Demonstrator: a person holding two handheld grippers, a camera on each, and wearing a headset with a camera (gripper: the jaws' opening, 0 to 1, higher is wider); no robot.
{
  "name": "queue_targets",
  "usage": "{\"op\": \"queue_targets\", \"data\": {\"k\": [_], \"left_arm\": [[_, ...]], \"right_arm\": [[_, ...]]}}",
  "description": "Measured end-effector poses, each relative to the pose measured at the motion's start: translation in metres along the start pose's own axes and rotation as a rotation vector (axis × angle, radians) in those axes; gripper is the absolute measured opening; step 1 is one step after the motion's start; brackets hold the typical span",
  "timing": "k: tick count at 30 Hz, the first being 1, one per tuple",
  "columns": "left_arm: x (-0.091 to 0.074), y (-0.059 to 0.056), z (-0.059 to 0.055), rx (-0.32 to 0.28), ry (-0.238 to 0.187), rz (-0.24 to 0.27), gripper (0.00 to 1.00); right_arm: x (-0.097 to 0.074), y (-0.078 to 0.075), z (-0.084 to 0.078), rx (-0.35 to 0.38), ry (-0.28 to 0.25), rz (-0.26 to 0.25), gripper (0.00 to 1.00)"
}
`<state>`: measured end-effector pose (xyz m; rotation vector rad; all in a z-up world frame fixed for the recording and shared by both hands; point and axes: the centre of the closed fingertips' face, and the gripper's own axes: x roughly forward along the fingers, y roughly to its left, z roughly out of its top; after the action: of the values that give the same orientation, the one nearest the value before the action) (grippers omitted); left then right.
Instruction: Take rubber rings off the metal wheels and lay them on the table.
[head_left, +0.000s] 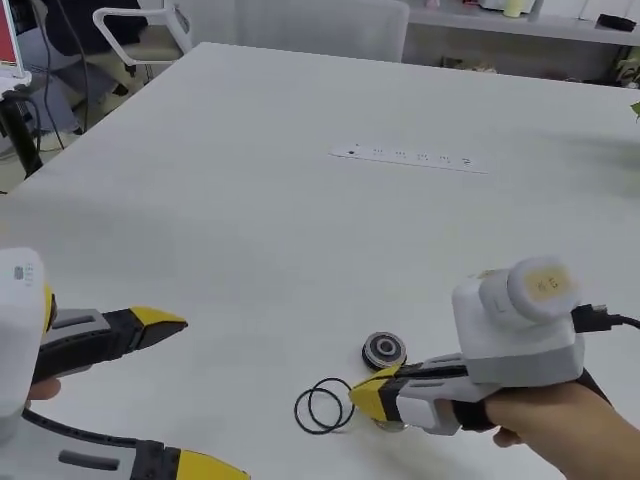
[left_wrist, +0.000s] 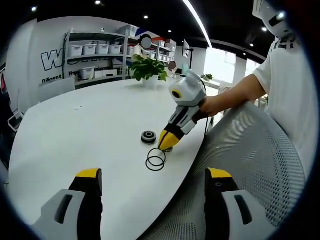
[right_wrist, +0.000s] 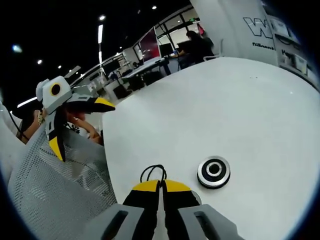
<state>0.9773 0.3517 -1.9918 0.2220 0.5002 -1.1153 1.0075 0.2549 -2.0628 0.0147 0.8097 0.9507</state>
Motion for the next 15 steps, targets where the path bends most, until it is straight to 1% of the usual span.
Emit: {"op": "queue_targets", "data": {"k": [5, 12, 15], "left_arm": [[-0.0001, 0.0003, 0.0002, 0.000, -0.001, 0.001, 0.82], [-0.0007, 0.0014, 0.0004, -0.002, -0.004, 0.007, 0.81], [-0.0009, 0.0015, 0.0002, -0.002, -0.004, 0.007, 0.81]], "right_arm": [[0.0022, 0.0003, -0.0012, -0.026, 0.007, -0.004, 0.01], [0.0049, 0.0026, -0.0009, -0.113, 0.018, -0.018, 0.05], [0.0055, 0.0040, -0.0012, -0.129, 0.024, -0.013, 0.07]]}}
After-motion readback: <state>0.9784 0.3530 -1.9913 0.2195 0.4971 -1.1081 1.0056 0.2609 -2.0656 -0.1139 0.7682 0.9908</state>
